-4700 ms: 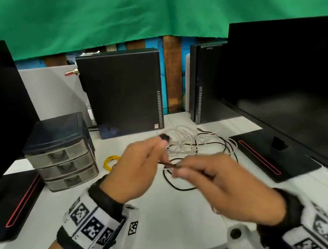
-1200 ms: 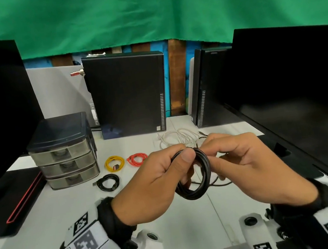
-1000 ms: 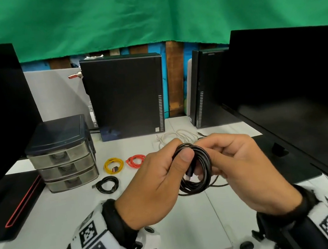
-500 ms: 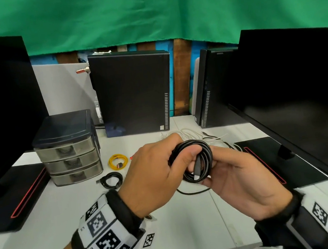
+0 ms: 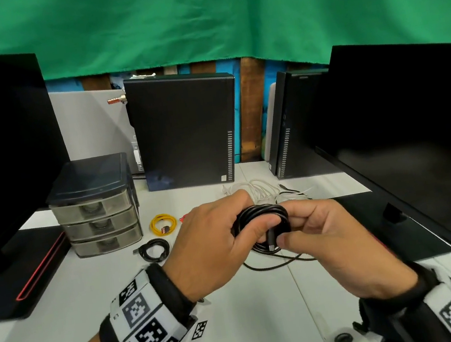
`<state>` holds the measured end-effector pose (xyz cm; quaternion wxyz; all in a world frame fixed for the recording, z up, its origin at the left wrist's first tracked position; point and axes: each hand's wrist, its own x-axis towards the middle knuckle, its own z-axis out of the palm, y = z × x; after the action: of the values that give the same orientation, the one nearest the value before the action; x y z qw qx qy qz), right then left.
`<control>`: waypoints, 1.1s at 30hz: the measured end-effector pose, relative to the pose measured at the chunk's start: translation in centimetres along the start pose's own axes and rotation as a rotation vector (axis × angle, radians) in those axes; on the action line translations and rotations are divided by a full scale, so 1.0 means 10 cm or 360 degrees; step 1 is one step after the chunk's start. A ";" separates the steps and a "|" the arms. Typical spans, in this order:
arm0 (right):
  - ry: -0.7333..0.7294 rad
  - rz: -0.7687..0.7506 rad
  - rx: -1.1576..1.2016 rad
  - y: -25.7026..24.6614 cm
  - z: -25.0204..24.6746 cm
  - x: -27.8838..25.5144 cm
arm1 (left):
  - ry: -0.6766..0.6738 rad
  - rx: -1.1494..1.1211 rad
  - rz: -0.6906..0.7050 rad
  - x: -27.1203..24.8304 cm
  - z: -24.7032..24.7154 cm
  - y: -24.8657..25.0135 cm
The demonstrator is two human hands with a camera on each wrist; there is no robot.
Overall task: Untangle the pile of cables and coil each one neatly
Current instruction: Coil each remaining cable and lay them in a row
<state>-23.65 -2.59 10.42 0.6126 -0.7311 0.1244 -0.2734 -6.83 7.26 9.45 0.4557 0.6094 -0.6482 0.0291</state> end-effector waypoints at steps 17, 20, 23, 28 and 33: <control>0.0280 -0.0391 -0.0623 0.17 0.16 0.04 | 0.0074 -0.0451 -0.0225 0.01 0.11 0.00; 0.0576 -0.0736 -0.1078 0.30 0.22 0.02 | 0.0078 -0.0393 -0.0183 -0.01 0.15 0.03; 0.0803 -0.1007 -0.1293 0.37 0.20 0.04 | 0.0109 -0.0278 -0.0155 0.00 0.14 0.02; 0.0825 -0.1299 -0.1659 0.39 0.15 0.08 | 0.0102 -0.0182 -0.0154 0.01 0.15 0.04; 0.0739 -0.1130 -0.1271 0.33 0.09 0.09 | 0.0049 -0.0161 -0.0208 0.03 0.14 -0.08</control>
<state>-21.88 -3.06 7.37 0.1168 -0.8232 0.0963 -0.5472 -6.88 6.00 8.45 0.4968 0.6260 -0.6006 -0.0240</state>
